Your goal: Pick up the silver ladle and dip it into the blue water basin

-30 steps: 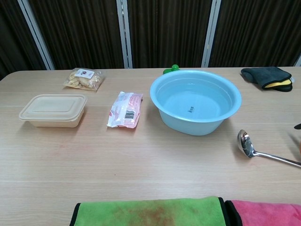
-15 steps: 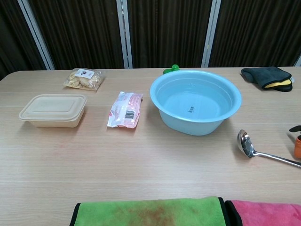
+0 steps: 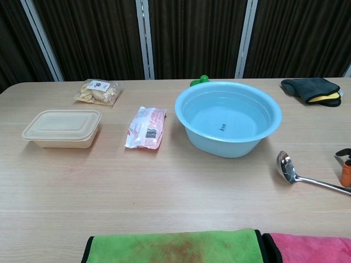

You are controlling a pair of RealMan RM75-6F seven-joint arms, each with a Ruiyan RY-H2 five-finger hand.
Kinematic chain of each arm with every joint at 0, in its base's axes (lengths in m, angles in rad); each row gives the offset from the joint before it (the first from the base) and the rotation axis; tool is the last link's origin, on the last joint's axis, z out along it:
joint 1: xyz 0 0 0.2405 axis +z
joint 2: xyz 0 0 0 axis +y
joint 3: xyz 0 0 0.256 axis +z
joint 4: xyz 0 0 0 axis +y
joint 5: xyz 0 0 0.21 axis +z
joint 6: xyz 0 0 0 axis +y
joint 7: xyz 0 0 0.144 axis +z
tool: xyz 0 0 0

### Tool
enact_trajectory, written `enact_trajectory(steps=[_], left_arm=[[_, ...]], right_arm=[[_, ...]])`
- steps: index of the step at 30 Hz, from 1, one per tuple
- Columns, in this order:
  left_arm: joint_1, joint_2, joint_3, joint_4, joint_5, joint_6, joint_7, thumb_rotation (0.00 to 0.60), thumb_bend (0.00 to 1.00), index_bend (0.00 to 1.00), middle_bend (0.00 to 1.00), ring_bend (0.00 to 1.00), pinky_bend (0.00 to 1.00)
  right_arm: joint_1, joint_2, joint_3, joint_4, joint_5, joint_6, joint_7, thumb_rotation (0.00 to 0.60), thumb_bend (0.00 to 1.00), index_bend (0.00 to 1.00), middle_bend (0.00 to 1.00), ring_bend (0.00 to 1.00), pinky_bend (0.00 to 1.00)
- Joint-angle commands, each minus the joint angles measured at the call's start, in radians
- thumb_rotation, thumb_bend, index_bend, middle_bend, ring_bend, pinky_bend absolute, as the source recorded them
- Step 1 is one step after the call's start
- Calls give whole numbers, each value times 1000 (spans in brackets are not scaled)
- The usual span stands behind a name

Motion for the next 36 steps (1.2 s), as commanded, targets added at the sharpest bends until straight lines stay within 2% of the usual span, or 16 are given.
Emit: enact_trajectory(steps=[1,9,16,25,31,36], left_arm=[[1,6,3,-3,6,4,-12,600,441,0,0,0,0],[3,31,17,0,33,17,-91,600,442,0,0,0,0],[7,30,11,12,32,32,-96,600,444,0,0,0,0],[9,28,10,16,36,40,-94,600,442,0,0,0,0],[11,29,11,17,41,45,-96,600,444,0,0,0,0],[11,30,15,21,47,47,-102,600,443,0,0,0,0]], right_arm=[[2,-4,-4,-5,10,-7,-20,600,260,444,0,0,0],[19,-16,-8,-20,56,-31,-105,600,259,502,0,0,0],[11,-25,-11,-34,80,-9,-143,600,259,516,0,0,0],[8,-23,-15,-39,89,5,-175,600,276,588,0,0,0],[5,8,-16,-91,93,42,-226,600,304,641,0,0,0],[-6,65,-13,-175,98,87,-257,600,329,678,0,0,0]])
